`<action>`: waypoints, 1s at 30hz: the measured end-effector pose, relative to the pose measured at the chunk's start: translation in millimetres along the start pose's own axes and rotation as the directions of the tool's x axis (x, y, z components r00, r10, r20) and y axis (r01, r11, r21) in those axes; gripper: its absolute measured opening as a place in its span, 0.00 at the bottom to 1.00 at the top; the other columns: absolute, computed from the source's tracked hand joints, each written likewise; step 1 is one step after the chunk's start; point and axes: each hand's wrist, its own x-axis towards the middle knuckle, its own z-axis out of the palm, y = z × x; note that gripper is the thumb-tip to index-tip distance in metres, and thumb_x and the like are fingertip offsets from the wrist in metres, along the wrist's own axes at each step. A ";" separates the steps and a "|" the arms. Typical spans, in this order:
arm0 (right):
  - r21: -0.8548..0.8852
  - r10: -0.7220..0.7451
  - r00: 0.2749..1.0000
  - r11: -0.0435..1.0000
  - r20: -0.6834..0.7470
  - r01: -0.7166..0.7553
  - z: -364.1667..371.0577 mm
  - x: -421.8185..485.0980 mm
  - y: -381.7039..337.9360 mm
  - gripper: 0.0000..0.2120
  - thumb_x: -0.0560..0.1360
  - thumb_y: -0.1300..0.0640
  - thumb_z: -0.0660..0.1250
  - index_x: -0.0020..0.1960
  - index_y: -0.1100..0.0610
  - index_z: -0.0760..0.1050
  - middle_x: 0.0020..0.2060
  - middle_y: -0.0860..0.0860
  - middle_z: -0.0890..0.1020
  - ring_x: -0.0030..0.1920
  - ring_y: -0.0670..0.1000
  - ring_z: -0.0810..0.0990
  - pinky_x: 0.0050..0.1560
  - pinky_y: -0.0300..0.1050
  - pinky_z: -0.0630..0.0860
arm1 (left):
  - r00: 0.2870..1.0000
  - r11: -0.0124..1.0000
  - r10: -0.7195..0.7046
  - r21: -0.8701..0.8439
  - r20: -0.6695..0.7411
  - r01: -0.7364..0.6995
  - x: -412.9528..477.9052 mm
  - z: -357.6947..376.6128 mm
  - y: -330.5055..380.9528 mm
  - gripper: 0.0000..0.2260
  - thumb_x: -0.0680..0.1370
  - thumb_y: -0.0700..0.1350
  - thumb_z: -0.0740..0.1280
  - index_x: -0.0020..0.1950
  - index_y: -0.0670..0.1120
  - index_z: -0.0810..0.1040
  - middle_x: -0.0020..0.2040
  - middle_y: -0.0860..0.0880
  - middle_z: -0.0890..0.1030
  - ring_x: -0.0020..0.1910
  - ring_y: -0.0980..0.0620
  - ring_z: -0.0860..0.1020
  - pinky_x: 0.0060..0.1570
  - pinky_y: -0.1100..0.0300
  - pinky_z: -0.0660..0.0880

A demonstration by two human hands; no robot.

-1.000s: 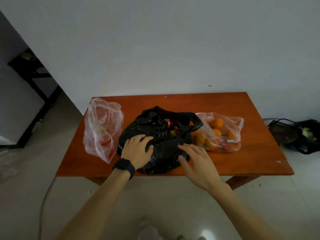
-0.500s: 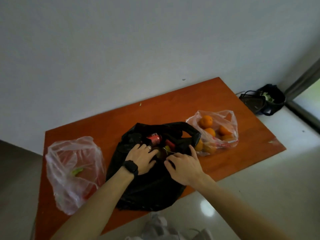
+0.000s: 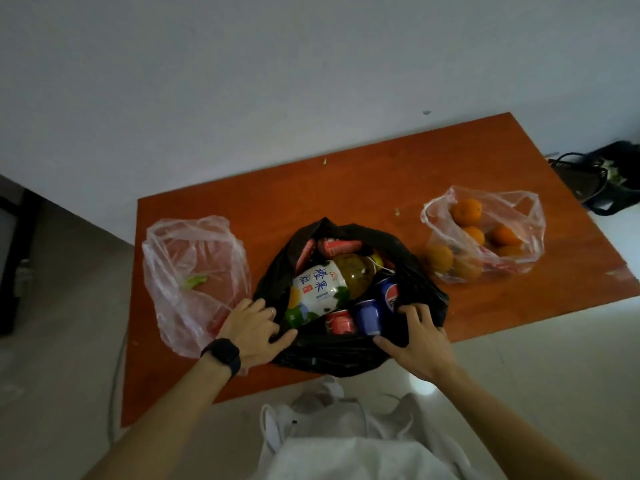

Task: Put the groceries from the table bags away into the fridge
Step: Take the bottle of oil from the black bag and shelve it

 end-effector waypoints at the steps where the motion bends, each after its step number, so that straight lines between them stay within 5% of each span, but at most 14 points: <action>1: 0.030 -0.026 0.999 0.999 0.020 0.025 1.6 -2.8 3.5 0.40 0.72 0.27 0.63 0.74 0.51 0.62 0.69 0.49 0.62 0.62 0.56 0.75 0.62 0.54 0.73 | 0.997 0.998 -0.066 -0.014 0.035 0.066 -2.9 3.3 3.4 0.35 0.81 0.64 0.46 0.28 0.50 0.82 0.35 0.52 0.78 0.40 0.49 0.74 0.42 0.54 0.68; 6: 0.199 -0.057 0.998 0.978 -0.027 0.061 10.1 -8.6 12.9 0.28 0.80 0.41 0.63 0.73 0.57 0.70 0.69 0.49 0.65 0.60 0.54 0.77 0.58 0.44 0.75 | 0.887 0.894 -0.422 -0.078 0.188 0.442 -0.2 -4.6 25.4 0.23 0.81 0.59 0.56 0.38 0.49 0.83 0.48 0.50 0.81 0.53 0.48 0.75 0.54 0.52 0.68; 10: 0.100 -0.052 0.995 0.993 -0.084 0.060 0.5 1.2 4.9 0.20 0.81 0.48 0.62 0.69 0.57 0.75 0.68 0.52 0.73 0.65 0.59 0.74 0.63 0.52 0.73 | 0.913 0.918 -0.397 0.064 0.095 0.392 13.9 -25.6 42.7 0.12 0.74 0.54 0.66 0.51 0.49 0.81 0.53 0.47 0.79 0.55 0.45 0.74 0.52 0.50 0.69; 13: 0.058 -0.116 0.982 0.990 -0.149 0.126 -11.7 -1.6 -5.0 0.19 0.81 0.55 0.62 0.70 0.57 0.74 0.68 0.53 0.77 0.64 0.60 0.76 0.61 0.52 0.73 | 0.955 0.944 -0.298 0.153 0.009 0.293 26.9 -42.4 57.1 0.18 0.69 0.49 0.72 0.57 0.47 0.78 0.55 0.43 0.78 0.52 0.43 0.74 0.46 0.49 0.71; 16: -0.068 -0.154 0.952 0.988 -0.264 0.141 -18.8 -9.6 -12.2 0.18 0.79 0.55 0.63 0.69 0.53 0.76 0.67 0.50 0.78 0.60 0.59 0.78 0.55 0.54 0.76 | 0.987 0.980 -0.157 0.116 -0.041 0.161 49.7 -58.2 74.1 0.18 0.73 0.49 0.69 0.62 0.48 0.75 0.61 0.44 0.76 0.59 0.44 0.73 0.54 0.49 0.70; 22: -0.339 -0.302 0.774 0.933 -0.556 0.120 -28.2 -3.5 -30.6 0.15 0.72 0.56 0.71 0.58 0.50 0.82 0.62 0.47 0.81 0.58 0.56 0.75 0.56 0.55 0.67 | 0.987 0.993 -0.090 -0.069 0.137 0.100 115.7 -58.2 88.1 0.27 0.76 0.56 0.68 0.72 0.49 0.66 0.71 0.43 0.68 0.70 0.41 0.66 0.66 0.46 0.68; 27: -0.404 -0.168 0.925 0.914 -0.340 0.018 -26.6 9.4 -45.7 0.23 0.66 0.50 0.72 0.61 0.48 0.78 0.60 0.48 0.80 0.55 0.56 0.79 0.60 0.57 0.60 | 0.921 0.981 -0.098 -0.117 0.378 0.152 152.1 -37.3 80.0 0.46 0.71 0.64 0.72 0.80 0.52 0.49 0.77 0.39 0.56 0.69 0.32 0.66 0.64 0.39 0.69; 30: -0.321 -0.134 0.905 0.947 -0.405 -0.004 -20.5 19.4 -45.0 0.15 0.73 0.45 0.66 0.58 0.48 0.79 0.45 0.45 0.84 0.40 0.51 0.83 0.61 0.54 0.60 | 0.892 0.985 -0.086 -0.098 0.443 0.144 162.5 -27.2 76.0 0.55 0.67 0.67 0.74 0.80 0.55 0.41 0.78 0.38 0.51 0.68 0.30 0.66 0.62 0.38 0.70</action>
